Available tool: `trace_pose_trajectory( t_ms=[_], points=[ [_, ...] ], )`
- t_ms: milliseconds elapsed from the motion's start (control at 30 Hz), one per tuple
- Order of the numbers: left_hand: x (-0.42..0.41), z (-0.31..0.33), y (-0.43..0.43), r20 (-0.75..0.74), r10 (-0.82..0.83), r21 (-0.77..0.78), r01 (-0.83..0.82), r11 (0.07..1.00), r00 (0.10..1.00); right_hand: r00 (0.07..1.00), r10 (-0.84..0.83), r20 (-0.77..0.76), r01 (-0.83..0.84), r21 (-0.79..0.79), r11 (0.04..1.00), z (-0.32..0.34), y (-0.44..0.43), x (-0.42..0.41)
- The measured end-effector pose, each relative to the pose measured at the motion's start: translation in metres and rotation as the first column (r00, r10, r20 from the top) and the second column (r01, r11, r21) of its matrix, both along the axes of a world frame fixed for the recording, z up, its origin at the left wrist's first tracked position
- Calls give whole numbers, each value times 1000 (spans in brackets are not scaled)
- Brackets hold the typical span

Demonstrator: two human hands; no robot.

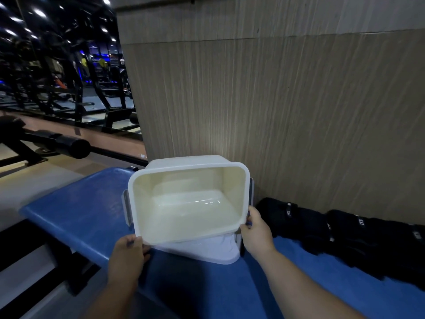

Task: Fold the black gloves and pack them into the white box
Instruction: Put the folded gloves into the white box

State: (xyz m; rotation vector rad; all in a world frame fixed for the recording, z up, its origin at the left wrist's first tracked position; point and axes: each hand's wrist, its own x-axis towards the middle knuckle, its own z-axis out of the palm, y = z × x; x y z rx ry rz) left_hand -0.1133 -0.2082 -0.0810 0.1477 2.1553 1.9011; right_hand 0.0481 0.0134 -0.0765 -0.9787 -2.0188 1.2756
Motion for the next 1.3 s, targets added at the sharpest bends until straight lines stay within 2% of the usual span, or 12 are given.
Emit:
trace_pose_trajectory(
  t_ms=[133,300,367,467,667,833,1000,1133,1300],
  points=[
    [1,-10,1,-3,42,-30,-42,999,999,1000,-3,-15,3,1,1000,-3,-6,7],
    [15,-7,10,54,131,-99,-125,987,990,991,-131,-1,130,87,988,-5,-8,27],
    [29,3,19,-2,48,-157,-48,986,999,983,-181,-25,182,98,978,-5,-5,39],
    [58,16,41,-85,-161,-217,139,966,983,964,-256,-68,261,78,962,-6,2,57],
    [103,31,113,-170,-528,-422,423,802,832,924,-374,-85,369,-63,927,-9,23,83],
    [134,31,166,-97,-585,-280,542,793,805,909,-412,-64,404,-108,908,-7,34,88],
    [141,28,201,-129,-581,-395,496,773,804,909,-415,-19,415,-36,909,-2,40,88],
    [142,30,215,-114,-598,-503,473,723,793,910,-413,32,413,-9,911,-2,42,85],
    [144,29,225,-87,-598,-581,447,680,797,912,-407,49,408,-33,912,-2,44,82]
  ],
)
